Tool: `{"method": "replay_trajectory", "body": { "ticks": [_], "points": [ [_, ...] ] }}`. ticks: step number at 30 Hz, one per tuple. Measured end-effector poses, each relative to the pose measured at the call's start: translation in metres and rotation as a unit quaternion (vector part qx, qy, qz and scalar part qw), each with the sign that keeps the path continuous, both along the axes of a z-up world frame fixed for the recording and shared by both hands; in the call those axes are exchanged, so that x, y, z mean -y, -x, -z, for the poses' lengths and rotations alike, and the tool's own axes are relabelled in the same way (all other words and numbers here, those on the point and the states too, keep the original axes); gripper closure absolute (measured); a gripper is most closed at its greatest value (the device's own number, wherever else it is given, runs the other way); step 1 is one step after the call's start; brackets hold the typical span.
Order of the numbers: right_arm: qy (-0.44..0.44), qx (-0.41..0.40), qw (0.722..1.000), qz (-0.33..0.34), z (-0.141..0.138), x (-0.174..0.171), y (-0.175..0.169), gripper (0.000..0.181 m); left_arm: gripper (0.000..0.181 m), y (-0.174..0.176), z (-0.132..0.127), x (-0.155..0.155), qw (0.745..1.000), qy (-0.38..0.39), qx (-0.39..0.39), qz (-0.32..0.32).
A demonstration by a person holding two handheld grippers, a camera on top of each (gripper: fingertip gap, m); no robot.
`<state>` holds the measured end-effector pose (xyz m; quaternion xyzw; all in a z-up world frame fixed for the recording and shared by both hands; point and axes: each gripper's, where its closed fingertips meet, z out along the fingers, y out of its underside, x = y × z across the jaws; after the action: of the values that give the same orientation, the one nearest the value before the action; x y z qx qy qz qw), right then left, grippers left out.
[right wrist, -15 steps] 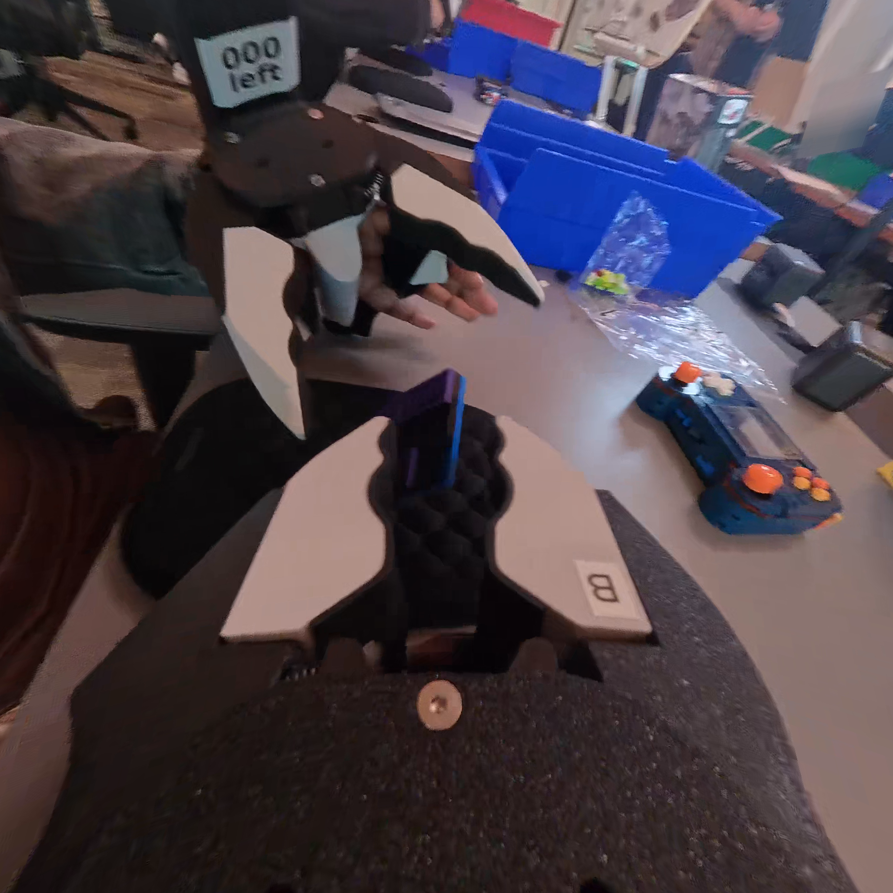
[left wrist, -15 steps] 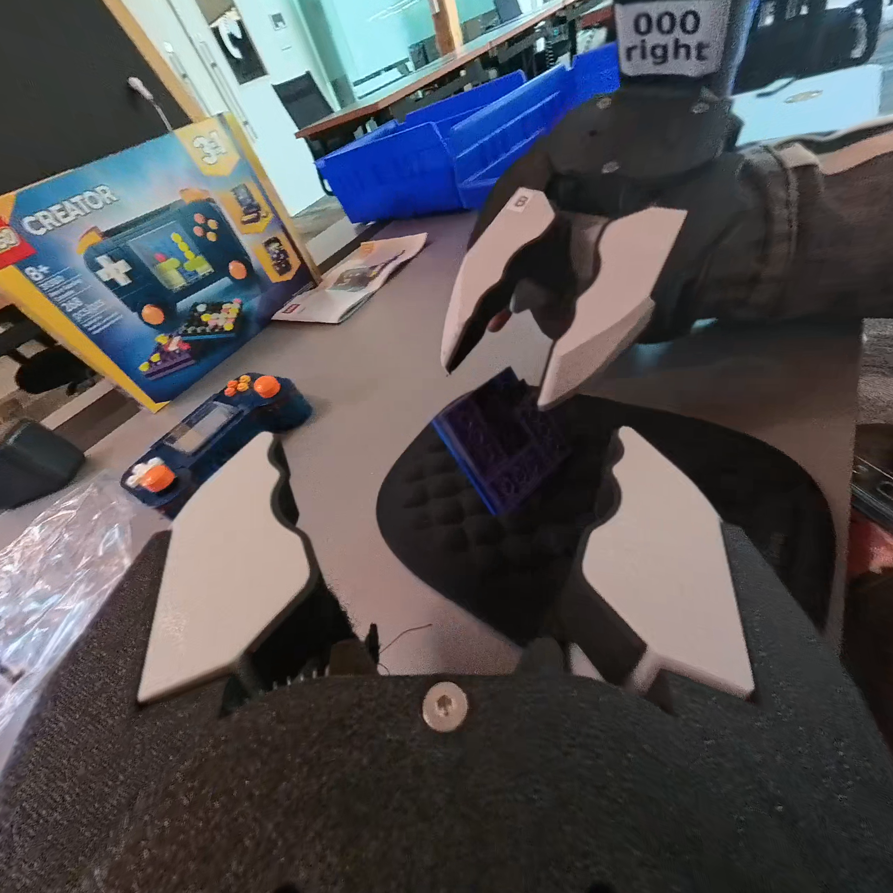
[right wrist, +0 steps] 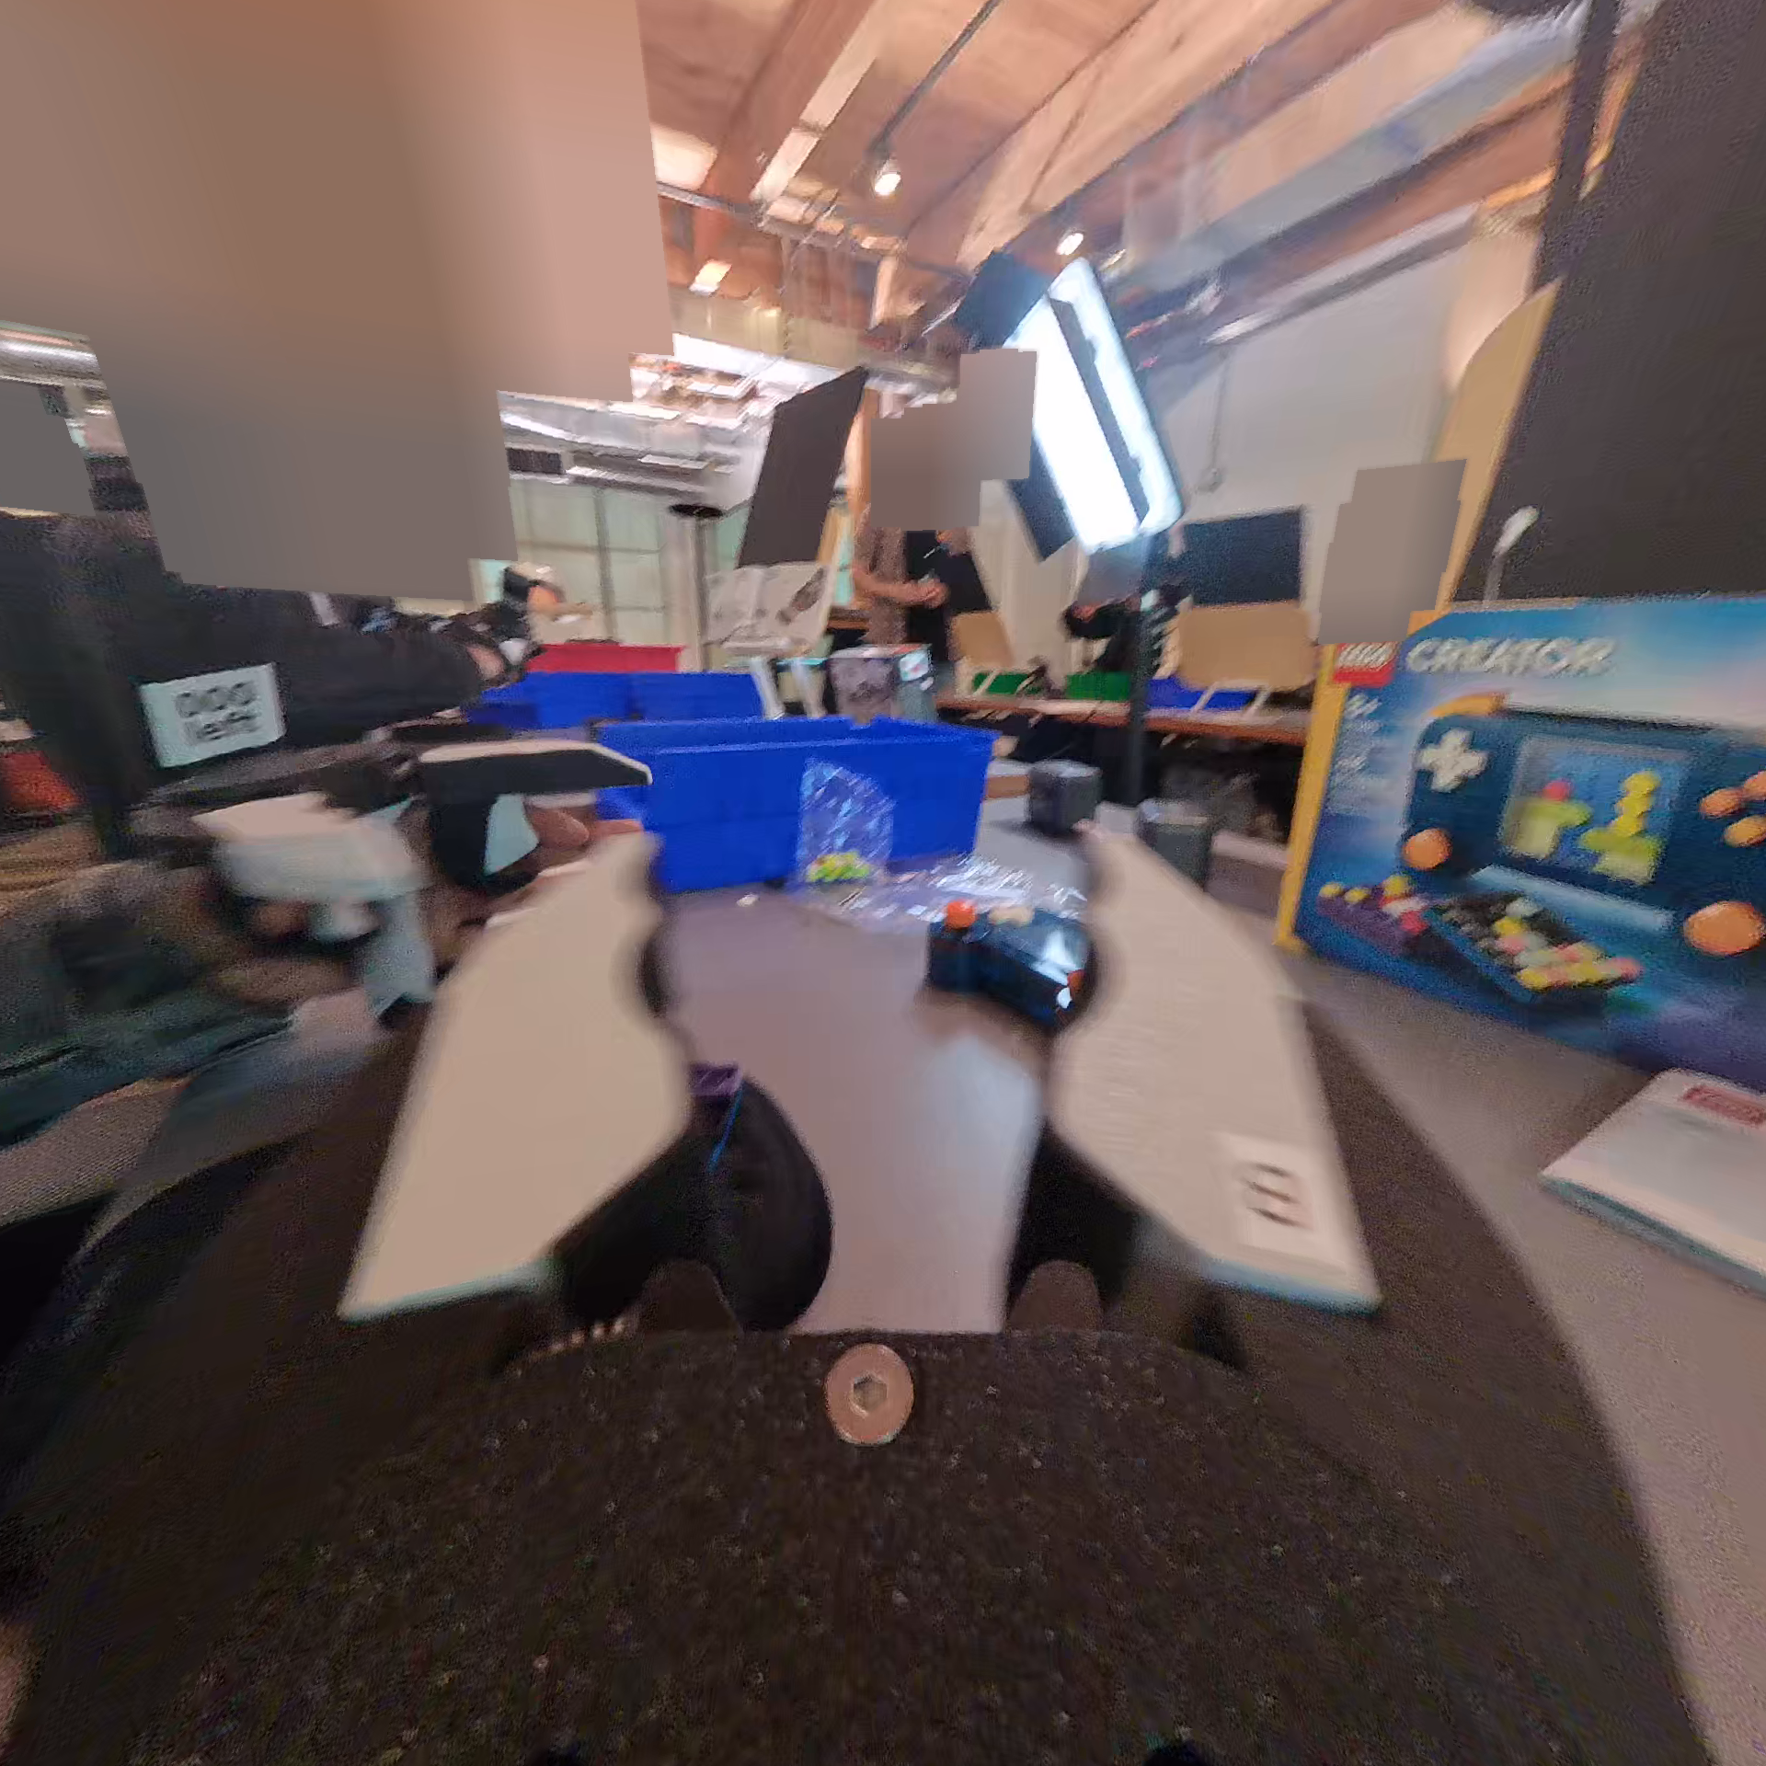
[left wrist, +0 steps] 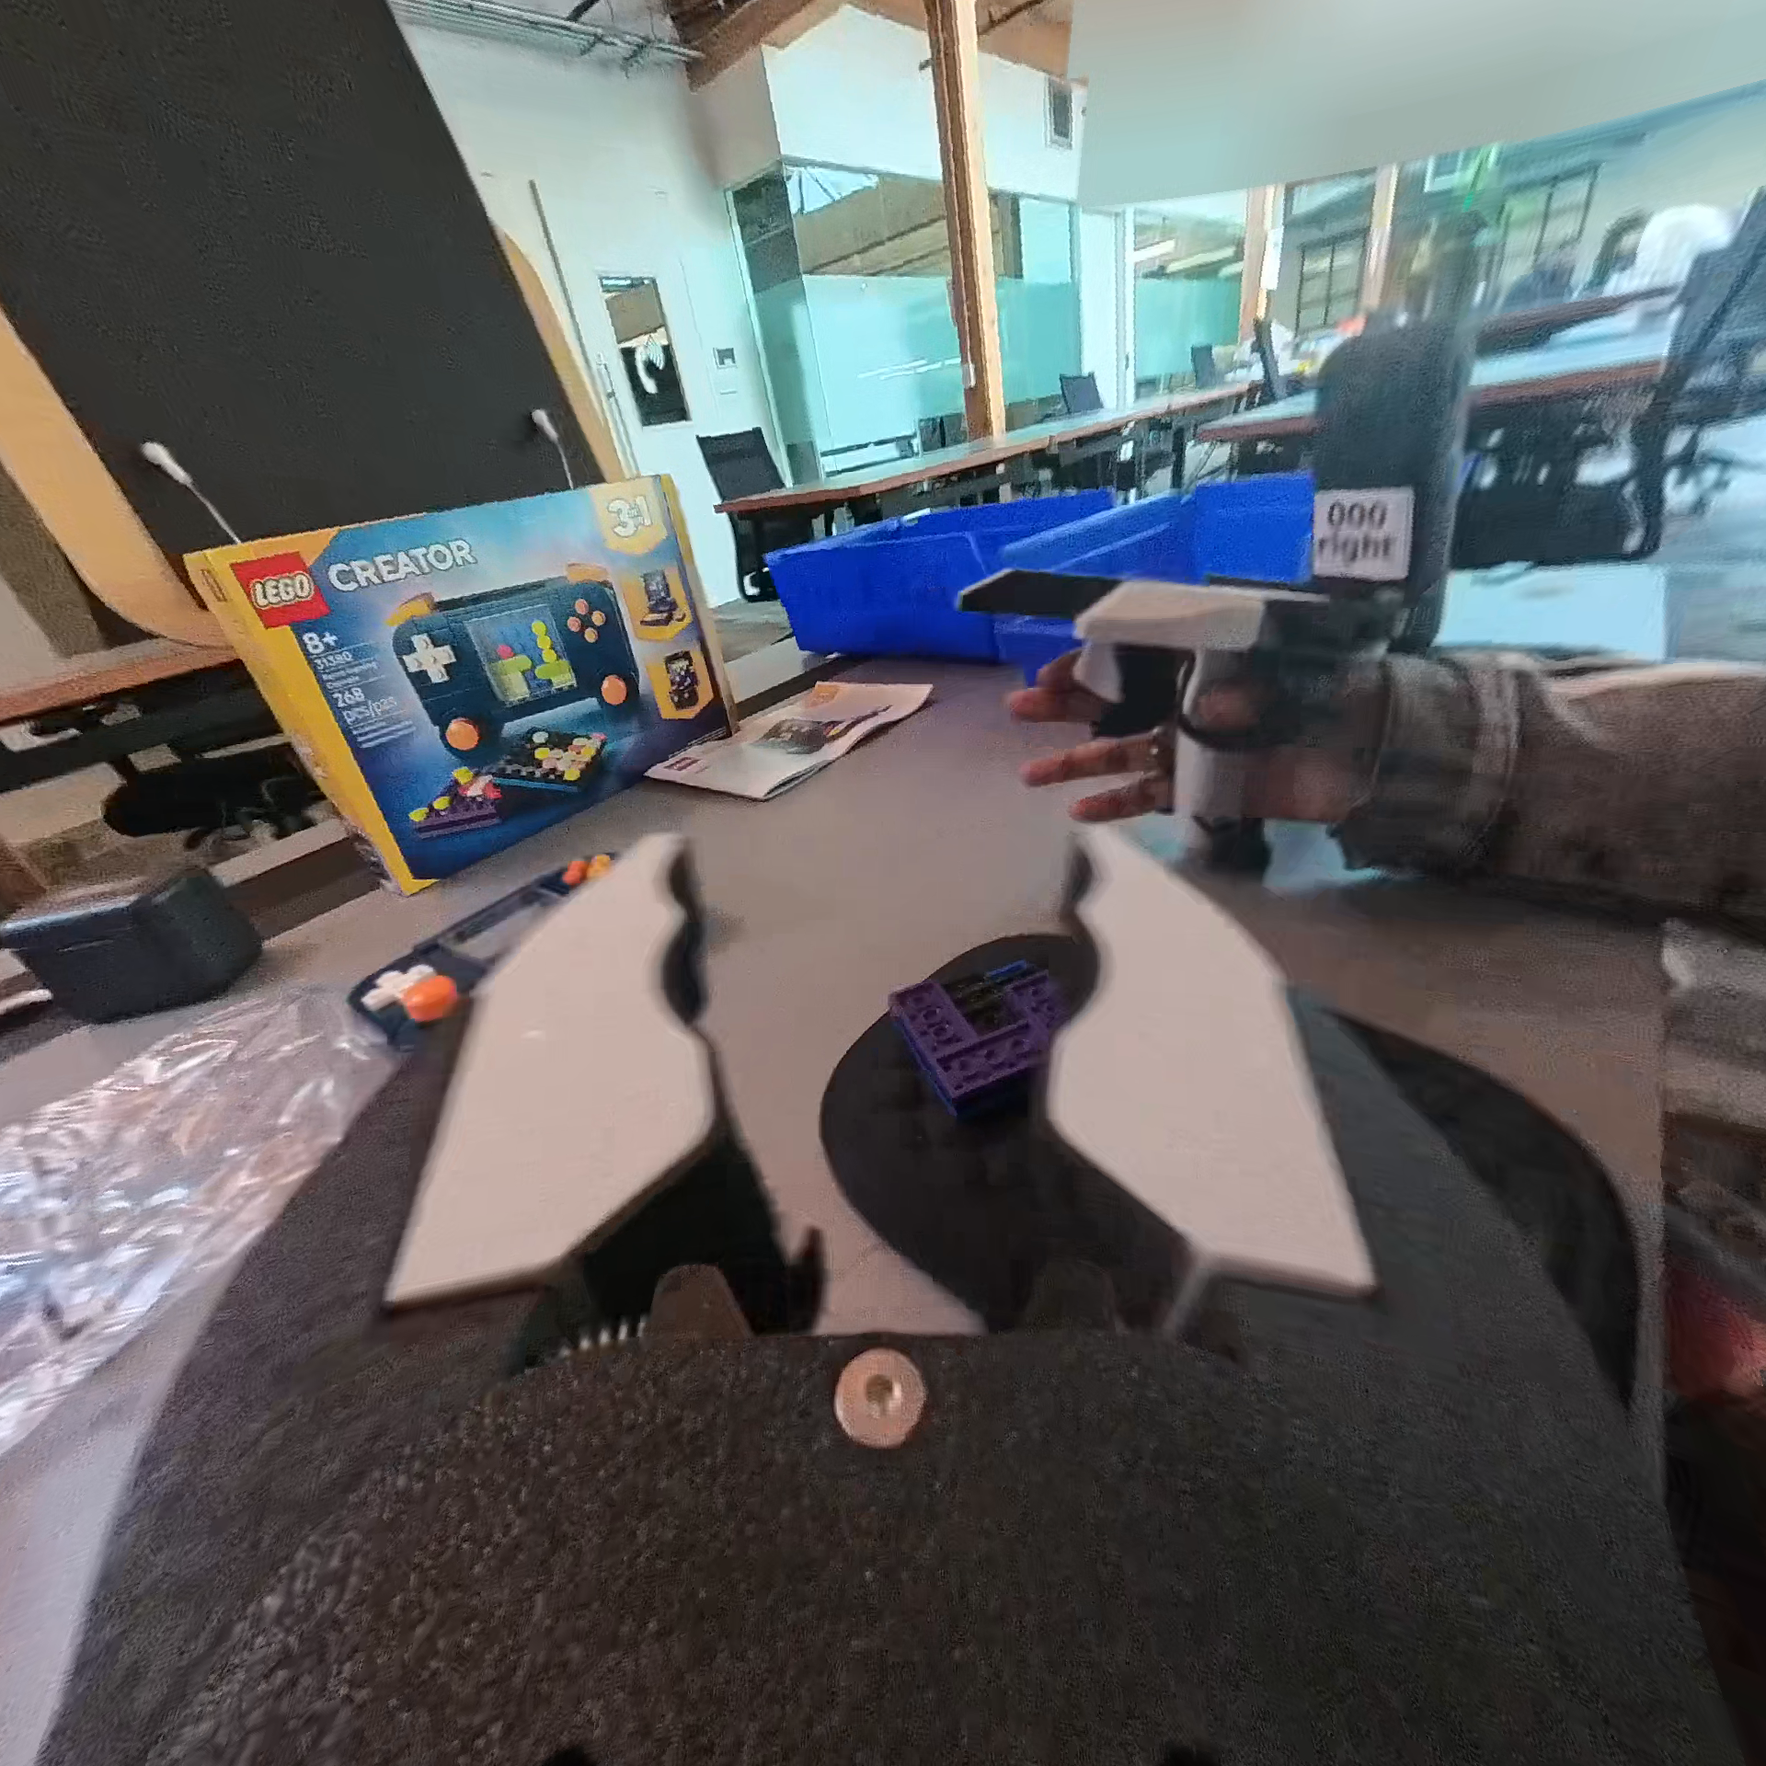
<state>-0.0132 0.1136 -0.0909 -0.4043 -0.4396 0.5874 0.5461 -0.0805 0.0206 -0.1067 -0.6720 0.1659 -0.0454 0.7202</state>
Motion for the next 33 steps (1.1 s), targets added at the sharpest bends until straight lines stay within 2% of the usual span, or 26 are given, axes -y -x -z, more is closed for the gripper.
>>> {"method": "replay_trajectory", "body": {
  "ticks": [1, 2, 3, 6, 7, 8, 9, 10, 11, 13, 14, 16, 18, 22, 24, 26, 29, 30, 33],
  "points": [
    [0.0, 0.024, 0.999, -0.037, 0.006, 0.006, -0.005, 0.163, 0.179, 0.005, 0.002, 0.001, 0.999, 0.003, -0.045, -0.019],
    [0.005, 0.037, 0.997, -0.071, 0.008, 0.011, -0.009, 0.181, 0.181, 0.013, 0.0, 0.0, 0.997, 0.005, -0.062, -0.049],
    [0.023, 0.036, 0.996, -0.08, 0.007, 0.01, -0.012, 0.181, 0.181, 0.019, 0.001, -0.001, 0.996, 0.023, -0.06, -0.063],
    [0.027, -0.013, 0.994, -0.103, -0.005, 0.015, -0.016, 0.176, 0.18, 0.018, 0.001, -0.005, 0.997, 0.06, -0.041, -0.026],
    [0.018, -0.034, 0.994, -0.105, -0.01, 0.019, -0.016, 0.153, 0.175, 0.014, 0.004, -0.007, 0.996, 0.072, -0.045, -0.002],
    [0.02, -0.045, 0.994, -0.097, -0.012, 0.02, -0.013, 0.118, 0.16, 0.008, 0.009, -0.009, 0.994, 0.09, -0.059, 0.024],
    [0.025, -0.036, 0.994, -0.102, -0.01, 0.024, -0.009, 0.092, 0.14, 0.006, 0.017, -0.011, 0.99, 0.113, -0.08, 0.037],
    [0.012, -0.012, 0.992, -0.129, -0.004, 0.035, -0.005, 0.087, 0.138, 0.01, 0.023, -0.016, 0.985, 0.129, -0.112, 0.028],
    [-0.017, 0.025, 0.985, -0.171, 0.005, 0.05, -0.002, 0.099, 0.145, 0.018, 0.028, -0.023, 0.981, 0.138, -0.139, 0.003],
    [-0.107, 0.128, 0.946, -0.278, 0.028, 0.081, -0.006, 0.153, 0.165, 0.025, 0.037, -0.031, 0.971, 0.179, -0.155, -0.025],
    [-0.155, 0.185, 0.919, -0.311, 0.038, 0.089, -0.008, 0.169, 0.173, 0.017, 0.044, -0.032, 0.967, 0.207, -0.146, -0.003],
    [-0.243, 0.285, 0.861, -0.343, 0.051, 0.09, -0.006, 0.169, 0.176, -0.001, 0.056, -0.031, 0.959, 0.255, -0.109, 0.049],
    [-0.307, 0.354, 0.807, -0.359, 0.054, 0.086, 0.003, 0.157, 0.177, -0.006, 0.063, -0.031, 0.954, 0.286, -0.07, 0.059],
    [-0.406, 0.436, 0.692, -0.407, 0.073, 0.082, 0.019, 0.157, 0.175, -0.011, 0.067, -0.026, 0.955, 0.284, -0.055, 0.066],
    [-0.458, 0.475, 0.632, -0.407, 0.091, 0.073, 0.025, 0.154, 0.174, -0.015, 0.071, -0.022, 0.951, 0.296, -0.05, 0.078],
    [-0.487, 0.499, 0.584, -0.415, 0.103, 0.069, 0.027, 0.155, 0.174, -0.016, 0.08, -0.02, 0.943, 0.318, -0.055, 0.076],
    [-0.509, 0.499, 0.556, -0.428, 0.105, 0.069, 0.03, 0.157, 0.176, -0.019, 0.082, -0.019, 0.943, 0.319, -0.033, 0.092],
    [-0.508, 0.496, 0.549, -0.441, 0.105, 0.072, 0.027, 0.164, 0.176, -0.018, 0.083, -0.019, 0.943, 0.318, -0.021, 0.095],
    [-0.521, 0.496, 0.538, -0.439, 0.105, 0.073, 0.025, 0.165, 0.176, -0.019, 0.083, -0.019, 0.944, 0.314, 0.004, 0.1]
  ]
}}
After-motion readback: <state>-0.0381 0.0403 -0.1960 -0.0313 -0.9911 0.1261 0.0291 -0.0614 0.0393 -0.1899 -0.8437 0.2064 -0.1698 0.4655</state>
